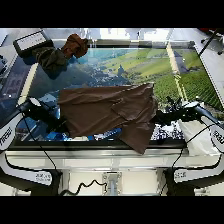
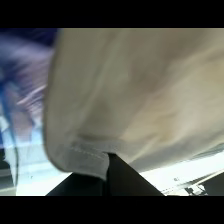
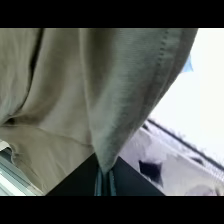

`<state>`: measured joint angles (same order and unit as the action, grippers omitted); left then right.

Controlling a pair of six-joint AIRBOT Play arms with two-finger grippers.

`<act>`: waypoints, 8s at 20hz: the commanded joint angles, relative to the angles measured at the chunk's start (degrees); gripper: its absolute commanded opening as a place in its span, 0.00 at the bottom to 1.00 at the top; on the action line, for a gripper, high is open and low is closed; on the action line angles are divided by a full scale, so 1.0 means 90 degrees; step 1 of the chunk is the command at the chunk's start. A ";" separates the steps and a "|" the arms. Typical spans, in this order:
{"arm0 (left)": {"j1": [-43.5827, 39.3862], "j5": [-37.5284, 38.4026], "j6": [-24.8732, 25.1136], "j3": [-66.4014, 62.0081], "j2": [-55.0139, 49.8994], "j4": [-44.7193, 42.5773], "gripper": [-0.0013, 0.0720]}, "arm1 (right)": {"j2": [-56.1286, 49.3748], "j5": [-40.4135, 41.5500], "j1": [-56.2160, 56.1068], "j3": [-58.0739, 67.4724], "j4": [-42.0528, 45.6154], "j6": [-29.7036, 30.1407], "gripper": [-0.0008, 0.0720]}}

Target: Fold the shirts.

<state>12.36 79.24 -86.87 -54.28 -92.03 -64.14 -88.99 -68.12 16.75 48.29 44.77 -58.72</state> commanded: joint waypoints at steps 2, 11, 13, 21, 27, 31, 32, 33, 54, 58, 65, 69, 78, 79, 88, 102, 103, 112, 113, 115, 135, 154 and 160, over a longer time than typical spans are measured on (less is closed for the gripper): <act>0.0002 0.0015 0.0721 -0.0005 0.0058 0.0882 0.03 | 0.0466 0.0148 -0.0002 0.0022 -0.0066 0.0420 0.06; 0.0017 0.0114 0.2081 -0.1047 0.3696 0.3274 0.03 | 0.4126 -0.0204 0.1243 0.1246 -0.1042 0.0787 0.06; 0.0019 -0.0420 0.1996 -0.1982 0.4792 0.2866 0.03 | 0.5061 -0.0138 0.1732 0.1605 -0.1569 0.0848 0.06; -0.0039 -0.0423 0.0194 -0.4835 0.6149 -0.1644 0.03 | 0.6385 0.0027 0.2018 0.3976 -0.1965 0.0403 0.06; -0.0032 -0.1358 0.0658 -0.4901 0.6086 -0.0243 0.03 | 0.6390 -0.0131 0.1843 0.4738 -0.1916 0.0364 0.06; -0.0029 -0.1188 0.0357 -0.4908 0.5637 -0.0894 0.03 | 0.6207 0.0114 0.1792 0.4894 -0.1149 0.0104 0.06; -0.0029 -0.0695 0.0338 -0.4906 0.5306 -0.1088 0.03 | 0.5991 -0.0012 0.1792 0.4891 -0.1018 -0.0046 0.06; -0.0029 -0.0391 0.0308 -0.4872 0.4952 -0.1205 0.03 | 0.5714 -0.0202 0.1792 0.4884 -0.0993 -0.0129 0.06; -0.0262 -0.1280 -0.0163 -0.7429 0.1603 -0.0709 0.03 | 0.1676 -0.0408 -0.0012 0.6698 0.0199 -0.0488 0.06; -0.0265 -0.0918 -0.0175 -0.7499 0.2278 -0.0687 0.03 | 0.2242 -0.0865 0.0119 0.7783 0.0668 -0.0646 0.06; -0.0313 0.0240 0.0129 -0.6462 0.5185 -0.1401 0.03 | 0.4794 -0.1469 0.0085 0.7006 0.1290 -0.0865 0.06; -0.1472 0.0427 -0.0141 -0.4991 0.7172 -0.2499 0.03 | 0.6645 -0.1596 -0.1316 0.5797 0.2773 -0.1479 0.06; -0.2222 0.0291 -0.0488 -0.4486 0.6188 -0.3784 0.03 | 0.6025 -0.1824 -0.2931 0.5821 0.5042 -0.1970 0.06; -0.2222 0.0163 -0.0459 -0.4240 0.5863 -0.3757 0.03 | 0.5731 -0.1778 -0.3106 0.5569 0.5202 -0.1936 0.06; -0.2188 -0.1450 -0.0464 -0.2892 0.1994 -0.3711 0.03 | 0.2701 0.0656 -0.1702 0.2494 0.3427 -0.1486 0.06; -0.0663 -0.0933 -0.0352 -0.6037 -0.1299 -0.2297 0.03 | -0.0950 0.0444 -0.0221 0.5387 0.0231 -0.0974 0.06; -0.0663 -0.0797 -0.0342 -0.6103 -0.1294 -0.2176 0.03 | -0.0950 0.0306 -0.0238 0.5481 0.0223 -0.0974 0.06; -0.0665 0.1809 -0.0160 -0.6064 -0.1292 -0.2028 0.03 | -0.0947 -0.2081 -0.0539 0.5559 0.1885 -0.1892 0.06; -0.0668 0.1982 -0.0204 -0.5965 -0.1292 -0.2028 0.03 | -0.0947 -0.2210 -0.0644 0.5518 0.2110 -0.1916 0.06; -0.0668 0.2161 -0.0233 -0.5639 -0.1290 -0.2028 0.03 | -0.0947 -0.2280 -0.0789 0.5268 0.2106 -0.2028 0.06; -0.0665 0.1348 0.0080 -0.3891 -0.1292 -0.1231 0.54 | -0.0950 -0.1037 -0.1112 0.2824 0.2215 -0.2006 0.26; 0.1518 0.1324 0.0600 -0.2509 0.1819 -0.1331 0.97 | 0.1753 -0.1741 0.1562 0.2089 0.2965 -0.1736 0.59; 0.1838 0.0503 0.0780 0.0036 0.2662 -0.1297 0.96 | 0.2059 -0.1506 0.1923 0.0015 0.2222 -0.0962 0.59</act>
<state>27.64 86.83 -80.77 -62.59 -70.94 -76.05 -71.42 -81.97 32.47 55.70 68.55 -70.83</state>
